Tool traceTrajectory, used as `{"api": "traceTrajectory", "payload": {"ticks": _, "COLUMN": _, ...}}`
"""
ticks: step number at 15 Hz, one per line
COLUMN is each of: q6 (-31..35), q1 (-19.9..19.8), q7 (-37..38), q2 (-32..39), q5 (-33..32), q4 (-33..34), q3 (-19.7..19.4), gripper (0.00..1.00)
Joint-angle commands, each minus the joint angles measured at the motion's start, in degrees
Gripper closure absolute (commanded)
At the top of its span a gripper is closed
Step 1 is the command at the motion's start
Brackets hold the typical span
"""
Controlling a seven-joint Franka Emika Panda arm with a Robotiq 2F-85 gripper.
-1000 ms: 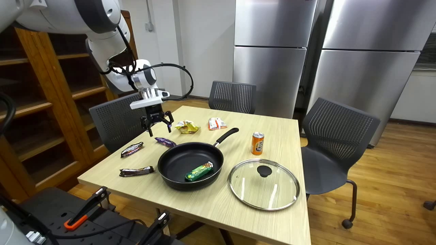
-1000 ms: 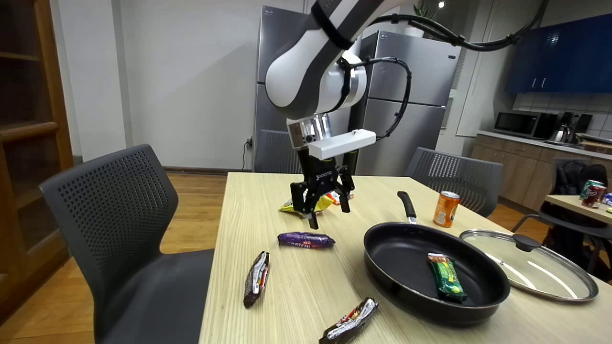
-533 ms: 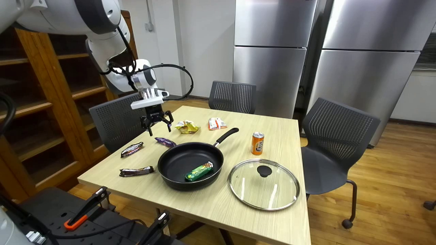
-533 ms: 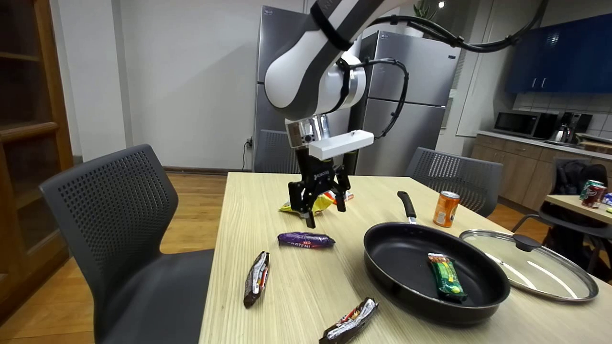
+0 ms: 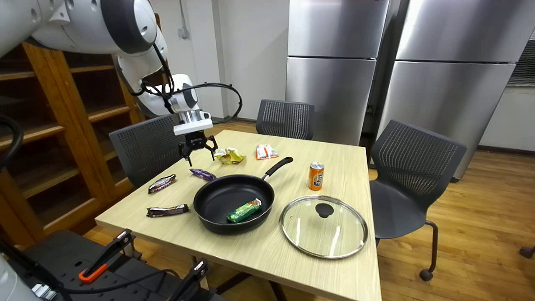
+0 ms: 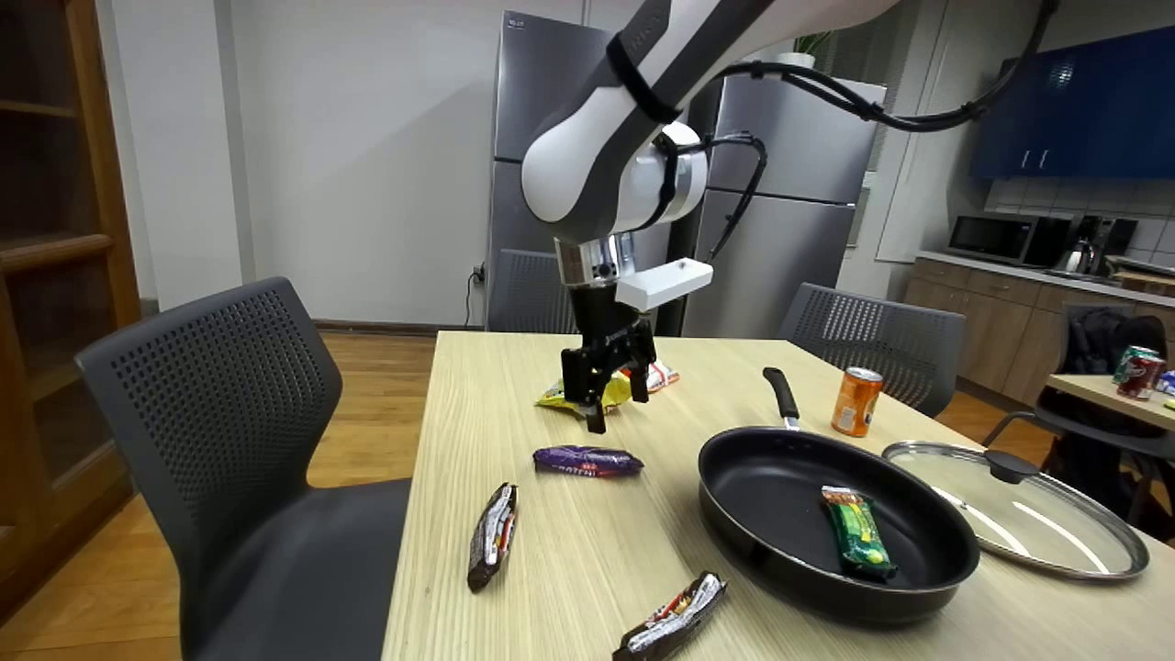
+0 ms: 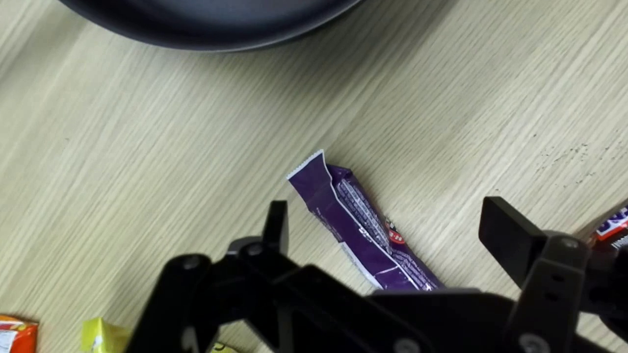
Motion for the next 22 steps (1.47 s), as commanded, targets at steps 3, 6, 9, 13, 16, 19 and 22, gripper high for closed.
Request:
{"api": "traceTrajectory", "payload": {"ticks": 3, "q6": -1.67, "q1": -2.57, "q7": -11.71, "q2": 5.98, "q5": -1.20, "q4": 8.93, "q3": 3.26, "gripper": 0.00}}
{"api": "traceTrajectory", "payload": {"ticks": 6, "q6": -2.76, "q1": -2.54, "q7": -16.59, "q2": 8.14, "q5": -1.39, "q4": 12.01, "q3": 3.81, "gripper": 0.00}}
{"api": "traceTrajectory", "payload": {"ticks": 9, "q6": -3.83, "q1": -2.36, "q7": -20.71, "q2": 10.24, "q5": -1.42, "q4": 14.81, "q3": 4.17, "gripper": 0.00}}
{"api": "traceTrajectory", "payload": {"ticks": 13, "q6": -6.30, "q1": -1.62, "q7": -23.81, "q2": 12.96, "q5": -1.29, "q4": 18.58, "q3": 3.85, "gripper": 0.00}}
{"api": "traceTrajectory", "payload": {"ticks": 16, "q6": -7.99, "q1": -1.36, "q7": -25.83, "q2": 14.83, "q5": -1.03, "q4": 21.32, "q3": 3.72, "gripper": 0.00}}
{"api": "traceTrajectory", "payload": {"ticks": 19, "q6": -9.53, "q1": -1.06, "q7": -27.41, "q2": 16.54, "q5": -0.82, "q4": 23.96, "q3": 3.53, "gripper": 0.00}}
{"api": "traceTrajectory", "payload": {"ticks": 22, "q6": -10.95, "q1": -0.86, "q7": -28.69, "q2": 18.03, "q5": -0.57, "q4": 26.23, "q3": 3.36, "gripper": 0.00}}
